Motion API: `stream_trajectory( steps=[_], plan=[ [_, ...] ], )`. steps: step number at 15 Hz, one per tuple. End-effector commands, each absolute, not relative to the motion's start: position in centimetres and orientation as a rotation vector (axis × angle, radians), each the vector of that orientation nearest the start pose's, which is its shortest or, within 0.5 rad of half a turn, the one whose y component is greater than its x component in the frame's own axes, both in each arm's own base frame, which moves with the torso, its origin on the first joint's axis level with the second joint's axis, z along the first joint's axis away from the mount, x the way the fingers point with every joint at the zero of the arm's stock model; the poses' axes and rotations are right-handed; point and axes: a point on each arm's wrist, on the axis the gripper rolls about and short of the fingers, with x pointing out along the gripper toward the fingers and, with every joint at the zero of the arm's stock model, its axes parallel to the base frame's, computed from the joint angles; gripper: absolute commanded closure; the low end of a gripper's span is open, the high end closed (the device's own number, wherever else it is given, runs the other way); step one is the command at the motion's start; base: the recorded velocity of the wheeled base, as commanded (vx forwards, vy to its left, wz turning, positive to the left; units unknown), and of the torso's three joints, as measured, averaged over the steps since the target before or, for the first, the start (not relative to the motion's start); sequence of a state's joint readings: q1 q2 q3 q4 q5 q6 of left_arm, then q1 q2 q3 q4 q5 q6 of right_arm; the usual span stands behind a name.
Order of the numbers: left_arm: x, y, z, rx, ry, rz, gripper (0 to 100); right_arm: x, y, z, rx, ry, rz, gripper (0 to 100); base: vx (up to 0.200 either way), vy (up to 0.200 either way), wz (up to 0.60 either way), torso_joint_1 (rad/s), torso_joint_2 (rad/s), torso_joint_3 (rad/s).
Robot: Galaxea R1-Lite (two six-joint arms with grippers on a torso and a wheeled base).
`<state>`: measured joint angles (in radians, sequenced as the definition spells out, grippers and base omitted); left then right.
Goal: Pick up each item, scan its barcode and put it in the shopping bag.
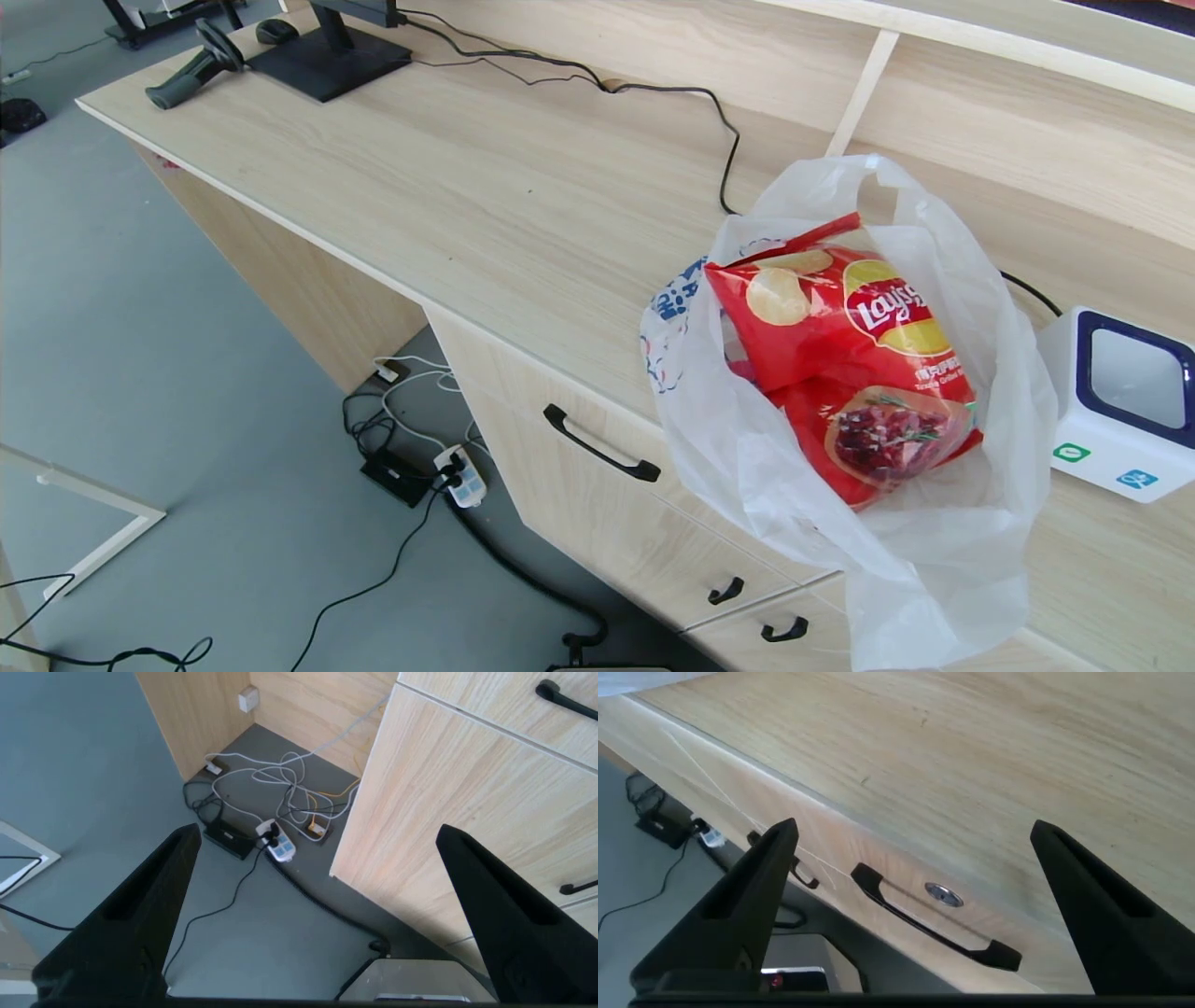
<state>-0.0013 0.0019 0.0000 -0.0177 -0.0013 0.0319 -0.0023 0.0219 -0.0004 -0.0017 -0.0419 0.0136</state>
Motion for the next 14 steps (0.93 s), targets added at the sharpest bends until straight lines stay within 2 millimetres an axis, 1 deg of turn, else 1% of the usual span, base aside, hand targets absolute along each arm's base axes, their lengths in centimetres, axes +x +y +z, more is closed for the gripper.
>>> stream_trajectory(
  steps=[1, 14],
  plan=[
    [-2.26, 0.00, 7.74, 0.032, -0.015, -0.003, 0, -2.28, -0.09, 7.56, 0.017, -0.002, -0.043, 0, 0.000, 0.000, 0.00, 0.000, 0.00, 0.000],
    [-2.26, 0.00, 7.76, 0.026, -0.017, -0.003, 0, -2.28, -0.09, 7.56, 0.014, -0.002, -0.043, 0, 0.000, 0.000, 0.00, 0.000, 0.00, 0.000]
  ],
)
